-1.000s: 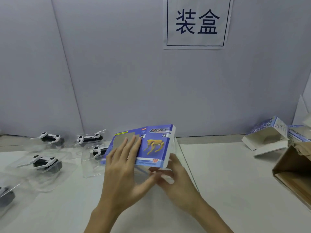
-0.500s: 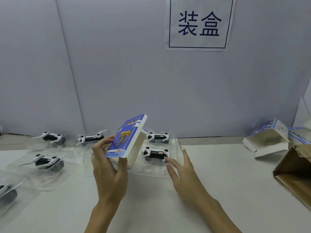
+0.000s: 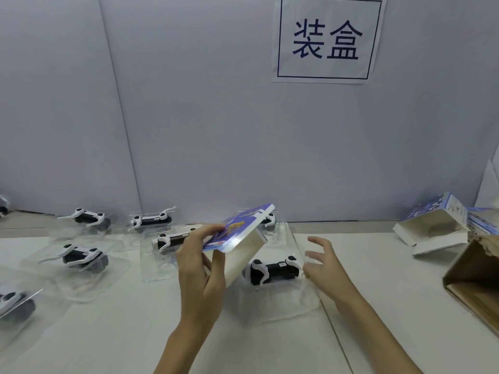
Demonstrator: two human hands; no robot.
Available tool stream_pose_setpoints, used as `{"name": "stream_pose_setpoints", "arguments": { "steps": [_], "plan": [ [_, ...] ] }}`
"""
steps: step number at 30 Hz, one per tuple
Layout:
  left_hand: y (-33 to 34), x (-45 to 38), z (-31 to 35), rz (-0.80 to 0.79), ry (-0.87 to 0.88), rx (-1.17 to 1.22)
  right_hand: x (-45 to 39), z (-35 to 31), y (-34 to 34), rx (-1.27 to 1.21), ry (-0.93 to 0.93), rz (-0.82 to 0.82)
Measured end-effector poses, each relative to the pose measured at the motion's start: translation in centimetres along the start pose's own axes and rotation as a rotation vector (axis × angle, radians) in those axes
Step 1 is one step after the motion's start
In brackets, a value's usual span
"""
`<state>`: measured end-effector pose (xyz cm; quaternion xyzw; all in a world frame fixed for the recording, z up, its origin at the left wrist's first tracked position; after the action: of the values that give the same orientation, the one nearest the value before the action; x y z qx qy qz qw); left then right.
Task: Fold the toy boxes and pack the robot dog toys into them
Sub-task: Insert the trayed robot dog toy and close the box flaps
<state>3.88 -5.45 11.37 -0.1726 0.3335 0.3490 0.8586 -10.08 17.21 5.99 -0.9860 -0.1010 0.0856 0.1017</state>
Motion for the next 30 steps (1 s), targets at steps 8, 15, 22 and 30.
{"name": "stream_pose_setpoints", "arguments": {
  "steps": [8,15,22,30],
  "plan": [
    [1.6,0.6,-0.8,-0.104,-0.016,-0.038,0.1,-0.2,-0.1,0.340,0.055,-0.294],
    [1.6,0.3,-1.4,-0.096,0.000,-0.033,0.9,-0.7,0.2,0.373,-0.075,-0.228],
    [1.0,-0.3,-1.2,-0.103,-0.041,-0.045,1.4,-1.0,0.6,0.340,-0.061,-0.424],
    [0.6,-0.8,-1.5,-0.104,-0.082,-0.045,1.3,-1.0,-1.3,0.173,-0.068,-0.509]
  ]
}}
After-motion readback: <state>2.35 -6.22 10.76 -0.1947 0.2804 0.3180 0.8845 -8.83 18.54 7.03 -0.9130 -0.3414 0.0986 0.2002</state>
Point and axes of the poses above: each hand's wrist, its own x-axis away from the middle knuckle, its own y-axis out of the palm, z = x × y, the point moved 5 cm from there along -x, towards the middle knuckle, and after that the axes turned 6 degrees about -y, right-handed, at the moved point
